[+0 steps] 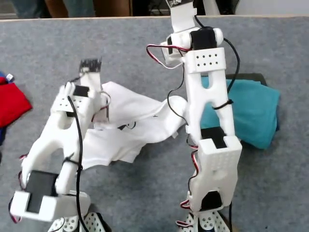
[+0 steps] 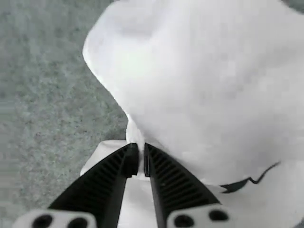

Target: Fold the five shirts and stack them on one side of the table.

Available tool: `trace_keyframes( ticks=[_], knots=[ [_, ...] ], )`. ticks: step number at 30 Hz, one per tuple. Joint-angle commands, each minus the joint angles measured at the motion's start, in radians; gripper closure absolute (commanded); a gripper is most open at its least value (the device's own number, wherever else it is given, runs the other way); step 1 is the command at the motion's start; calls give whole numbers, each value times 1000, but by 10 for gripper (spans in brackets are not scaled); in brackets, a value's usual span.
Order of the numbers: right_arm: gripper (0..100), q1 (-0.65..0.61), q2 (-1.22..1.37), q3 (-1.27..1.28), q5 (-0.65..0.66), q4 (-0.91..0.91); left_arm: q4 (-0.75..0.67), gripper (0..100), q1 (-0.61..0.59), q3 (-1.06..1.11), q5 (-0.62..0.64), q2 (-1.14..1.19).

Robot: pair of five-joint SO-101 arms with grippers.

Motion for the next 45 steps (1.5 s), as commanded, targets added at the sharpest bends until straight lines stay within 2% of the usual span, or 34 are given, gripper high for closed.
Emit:
trace_keyframes(
  ticks=[1, 5, 11, 16, 20, 24, 28, 33, 38, 43, 45],
  knots=[
    [726, 8, -10, -88, 6, 51, 130, 973, 1, -182, -95, -127],
    [724, 8, -10, -177, 6, 104, 331, 973, -74, -412, -192, -226],
    [723, -11, -4, -286, 6, 183, 577, 972, -321, -799, -338, -269],
    [723, -121, -4, -225, 3, 193, 578, 972, -595, -989, -420, -296],
    [723, -256, 36, -90, -43, 150, 577, 972, -800, -1046, -485, -315],
    [723, -427, 145, -15, -91, 141, 572, 972, -972, -1052, -493, -307],
    [722, -591, 271, -12, -106, 135, 514, 971, -1040, -1032, -473, -301],
    [726, -726, 375, -12, -100, 75, 474, 971, -1096, -1070, -416, -299],
    [726, -816, 395, -10, -100, 5, 512, 971, -1092, -1020, -416, -298],
    [731, -852, 432, -10, -98, -114, 509, 971, -1092, -903, -414, -298],
    [793, -864, 456, -13, -98, -121, 508, 971, -1092, -869, -414, -298]
  ],
)
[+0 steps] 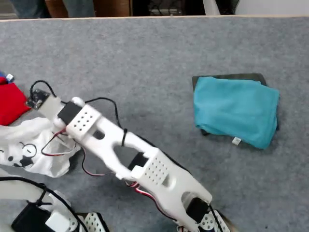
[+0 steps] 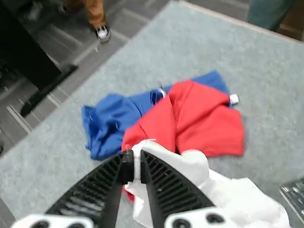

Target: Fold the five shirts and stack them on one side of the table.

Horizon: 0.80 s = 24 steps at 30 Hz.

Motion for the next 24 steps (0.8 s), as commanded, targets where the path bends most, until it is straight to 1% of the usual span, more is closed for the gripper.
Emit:
trace_keyframes(
  ticks=[1, 3, 5, 7, 11, 13, 15, 17, 18, 20, 22, 24],
  knots=[
    [855, -34, 16, -21, -3, -26, -3, 971, -8, 44, 11, 0],
    [993, -31, 22, -36, 3, -28, -21, 971, -8, 71, 11, 0],
    [956, -15, 15, -65, 26, 26, -51, 971, -8, 99, 9, -2],
    [987, 12, 4, -131, 35, 86, -57, 971, -8, 110, 8, -5],
    [983, 94, -19, -311, 121, 278, -48, 971, -10, 140, 2, -9],
    [978, 138, -19, -406, 129, 328, -31, 971, -15, 177, -37, -11],
    [957, 163, -18, -467, 124, 325, 25, 971, -16, 219, -69, -11],
    [907, 160, -16, -478, 120, 299, 49, 971, -22, 269, -89, -11],
    [874, 143, -16, -469, 114, 282, 49, 971, -42, 297, -100, -12],
    [799, 104, -12, -433, 54, 224, 49, 971, -82, 349, -114, -12],
    [730, 60, 10, -400, -3, 137, 51, 971, -114, 398, -130, -12],
    [682, 20, 47, -372, -38, 43, 51, 971, -147, 456, -170, -12]
  ],
)
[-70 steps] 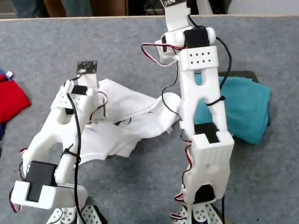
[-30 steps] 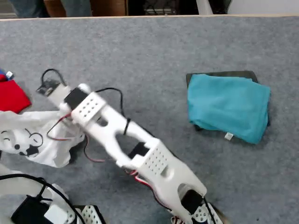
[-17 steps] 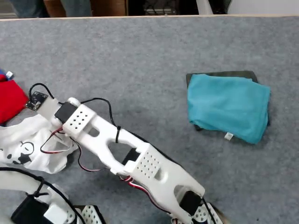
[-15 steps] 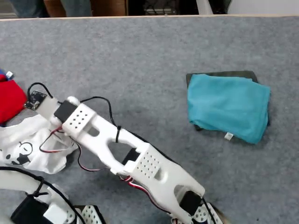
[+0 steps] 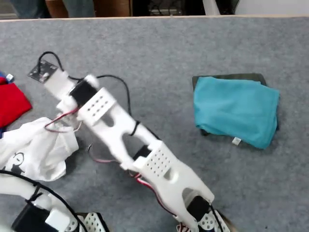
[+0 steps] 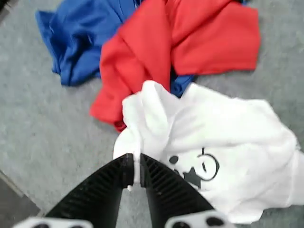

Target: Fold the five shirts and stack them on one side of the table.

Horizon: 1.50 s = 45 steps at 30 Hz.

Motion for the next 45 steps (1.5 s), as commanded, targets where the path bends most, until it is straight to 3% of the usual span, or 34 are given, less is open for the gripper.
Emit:
trace_keyframes(
  ticks=[1, 7, 11, 13, 21, 25, 34, 38, 45],
  knots=[
    [676, -87, 30, 21, -63, -155, 3, 971, -61, 82, -69, -12],
    [745, -190, 160, 19, -60, -196, -58, 971, -143, 166, -104, -12],
    [901, -181, 179, 18, -54, -160, -104, 971, -154, 197, -104, -12],
    [992, -150, 173, 16, 3, -133, -114, 971, -148, 202, -103, -12],
    [985, 114, 68, -113, 26, 178, -112, 971, 5, 202, -98, -3],
    [985, 272, -18, -73, 17, 178, -114, 971, 104, 220, -75, -2],
    [985, 575, -453, 527, 46, 176, -130, 971, 214, 420, -35, -3],
    [985, 635, -684, 892, 172, 176, -192, 971, 326, 493, -29, -11],
    [983, 646, -1113, 1402, 476, 164, -222, 971, 599, 424, 120, -12]
  ],
)
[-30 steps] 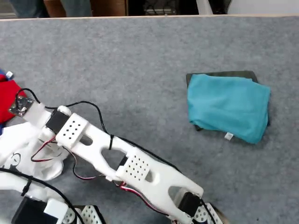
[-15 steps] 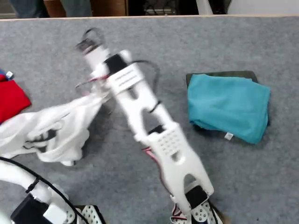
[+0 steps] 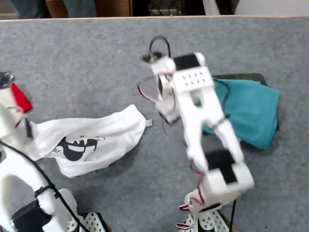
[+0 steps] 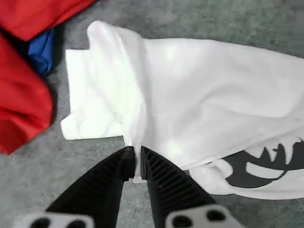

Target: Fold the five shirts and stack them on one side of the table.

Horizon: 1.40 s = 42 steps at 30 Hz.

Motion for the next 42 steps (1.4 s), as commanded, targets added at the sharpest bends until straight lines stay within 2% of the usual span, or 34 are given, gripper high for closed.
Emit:
trace_keyframes(
  ticks=[1, 4, 8, 11, 15, 20, 24, 28, 32, 36, 39, 42],
  knots=[
    [983, -8, -228, 162, 115, -26, 9, 971, 134, -85, 83, -17],
    [966, -26, -232, 99, 35, -98, 109, 971, 234, -173, 100, -43],
    [798, -49, -67, -94, -118, -173, 238, 971, 363, -275, 95, -176],
    [698, -66, 139, -343, -216, -181, 239, 971, 407, -308, 94, -345],
    [691, -184, 464, -771, -325, -103, 238, 971, 417, -283, 31, -566],
    [691, -379, 878, -1326, -376, -25, 239, 971, 400, -179, -51, -819],
    [691, -431, 1076, -1666, -393, 9, 239, 971, 291, -93, -83, -1042],
    [691, -420, 1063, -1666, -440, -20, 239, 972, 193, -51, -95, -1191],
    [693, -456, 1043, -1601, -493, -161, 238, 972, 143, -65, -91, -1269],
    [781, -549, 1041, -1515, -482, -256, 238, 971, 145, -114, -29, -1315],
    [856, -617, 1041, -1477, -425, -247, 238, 971, 145, -134, -2, -1341],
    [832, -671, 1044, -1425, -328, -150, 238, 971, 145, -108, 2, -1347]
  ],
)
